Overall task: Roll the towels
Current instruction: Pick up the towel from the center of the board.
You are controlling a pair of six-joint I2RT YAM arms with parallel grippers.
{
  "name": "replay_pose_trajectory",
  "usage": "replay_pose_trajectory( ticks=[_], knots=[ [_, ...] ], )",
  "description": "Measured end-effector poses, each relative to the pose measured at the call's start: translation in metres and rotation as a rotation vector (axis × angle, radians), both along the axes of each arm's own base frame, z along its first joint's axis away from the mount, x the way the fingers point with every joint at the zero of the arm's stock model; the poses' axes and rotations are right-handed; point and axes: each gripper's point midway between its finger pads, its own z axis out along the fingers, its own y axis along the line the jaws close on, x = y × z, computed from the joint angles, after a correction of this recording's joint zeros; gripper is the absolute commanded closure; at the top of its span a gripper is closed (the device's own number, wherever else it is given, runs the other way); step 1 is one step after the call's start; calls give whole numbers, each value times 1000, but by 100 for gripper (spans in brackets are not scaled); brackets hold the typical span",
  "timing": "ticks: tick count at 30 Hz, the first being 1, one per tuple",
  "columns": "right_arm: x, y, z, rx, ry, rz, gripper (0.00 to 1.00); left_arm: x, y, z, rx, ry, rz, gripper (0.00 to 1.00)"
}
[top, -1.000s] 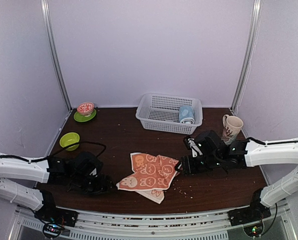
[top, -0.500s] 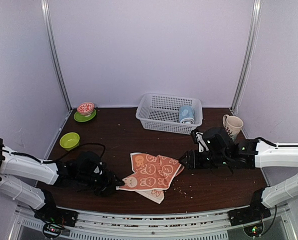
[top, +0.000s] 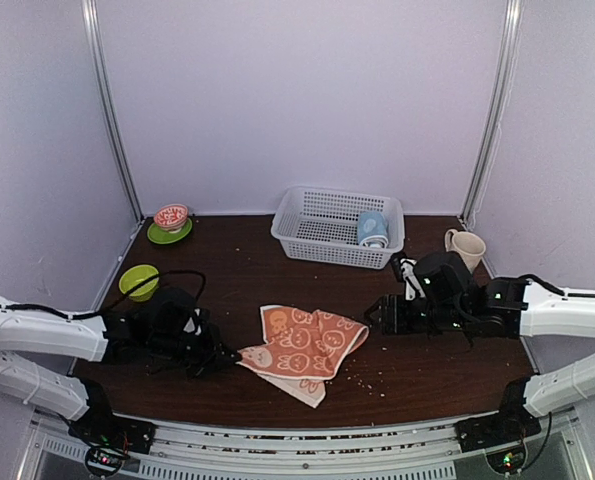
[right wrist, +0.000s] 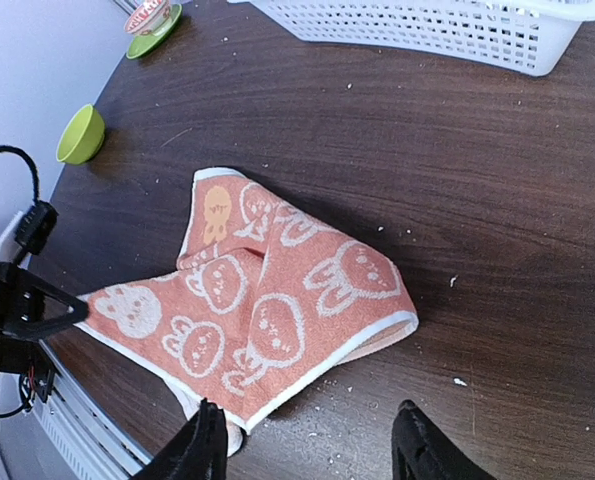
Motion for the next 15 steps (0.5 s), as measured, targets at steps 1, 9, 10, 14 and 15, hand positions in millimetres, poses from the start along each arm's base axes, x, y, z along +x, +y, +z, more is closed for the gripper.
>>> replay_pose_trajectory(
  ticks=[1, 9, 10, 14, 15],
  knots=[
    [0, -2, 3, 1, -11, -1, 43, 6, -2, 15, 7, -37, -5, 100],
    [-3, -7, 14, 76, -83, 3, 43, 54, -21, 268, -204, -595, 8, 100],
    [-4, -7, 9, 75, -78, 6, 43, 54, -18, 290, -224, -644, 17, 100],
    [-11, -1, -21, 47, -20, 39, 42, 58, -16, 324, -225, -732, 18, 100],
    [-12, 3, -26, 43, -8, 51, 42, 59, -17, 325, -217, -738, 14, 100]
  ],
)
